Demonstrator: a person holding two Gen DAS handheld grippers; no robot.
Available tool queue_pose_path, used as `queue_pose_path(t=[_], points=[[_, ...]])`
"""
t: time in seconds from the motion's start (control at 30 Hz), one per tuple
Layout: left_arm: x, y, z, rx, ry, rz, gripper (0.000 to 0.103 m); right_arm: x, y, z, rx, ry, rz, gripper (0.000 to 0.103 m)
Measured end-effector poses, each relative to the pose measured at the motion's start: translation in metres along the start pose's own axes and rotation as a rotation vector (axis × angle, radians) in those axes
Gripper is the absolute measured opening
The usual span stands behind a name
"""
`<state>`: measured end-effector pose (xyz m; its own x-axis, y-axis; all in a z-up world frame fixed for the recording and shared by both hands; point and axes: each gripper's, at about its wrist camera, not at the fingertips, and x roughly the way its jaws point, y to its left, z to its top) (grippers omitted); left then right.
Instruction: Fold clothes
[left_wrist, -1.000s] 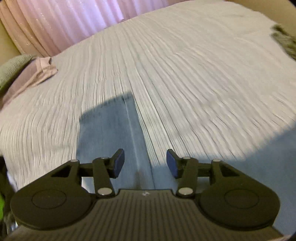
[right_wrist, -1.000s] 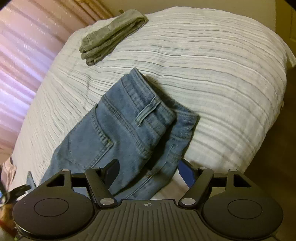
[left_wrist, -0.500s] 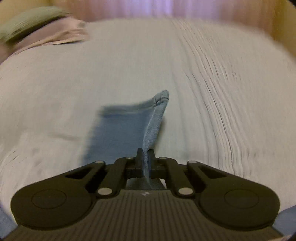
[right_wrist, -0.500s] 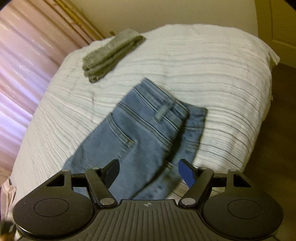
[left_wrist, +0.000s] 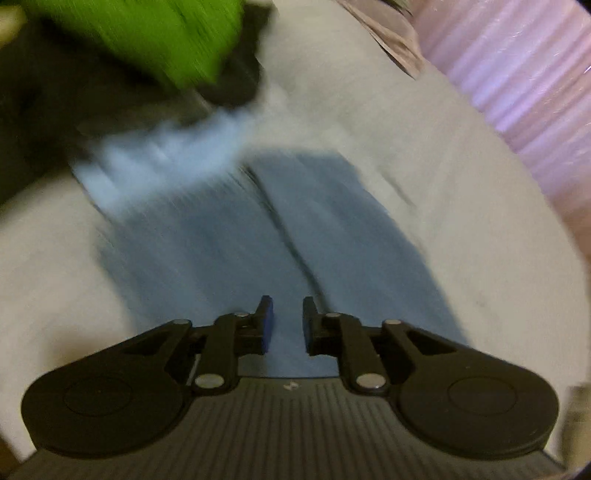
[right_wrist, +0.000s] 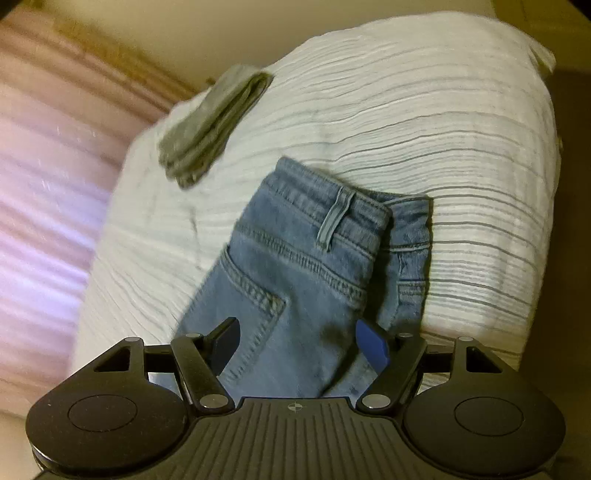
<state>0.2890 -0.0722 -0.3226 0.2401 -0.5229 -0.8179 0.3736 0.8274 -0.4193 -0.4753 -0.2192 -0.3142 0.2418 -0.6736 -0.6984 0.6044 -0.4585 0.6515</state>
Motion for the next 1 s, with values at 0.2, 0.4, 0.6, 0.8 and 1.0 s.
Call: queue_pose_path(t=[0.2, 0.4, 0.6, 0.8, 1.0], points=[[0.029, -0.021, -0.014, -0.043, 0.015, -0.071, 0.023, 0.000, -0.032, 0.017, 0.120, -0.047, 0.082, 0.073], [0.036, -0.020, -0.022, -0.084, 0.031, -0.070, 0.023, 0.015, -0.041, 0.032, 0.140, -0.048, 0.109, 0.053], [0.047, -0.015, -0.025, -0.186, 0.059, -0.100, 0.025, 0.026, -0.049, 0.036, 0.125, -0.008, 0.085, 0.053], [0.048, -0.008, -0.028, -0.223, 0.042, -0.114, 0.025, 0.034, -0.054, 0.040, 0.123, 0.008, 0.088, 0.051], [0.037, -0.028, -0.021, -0.044, -0.010, -0.098, 0.004, 0.020, -0.038, 0.062, -0.014, 0.033, 0.086, 0.007]])
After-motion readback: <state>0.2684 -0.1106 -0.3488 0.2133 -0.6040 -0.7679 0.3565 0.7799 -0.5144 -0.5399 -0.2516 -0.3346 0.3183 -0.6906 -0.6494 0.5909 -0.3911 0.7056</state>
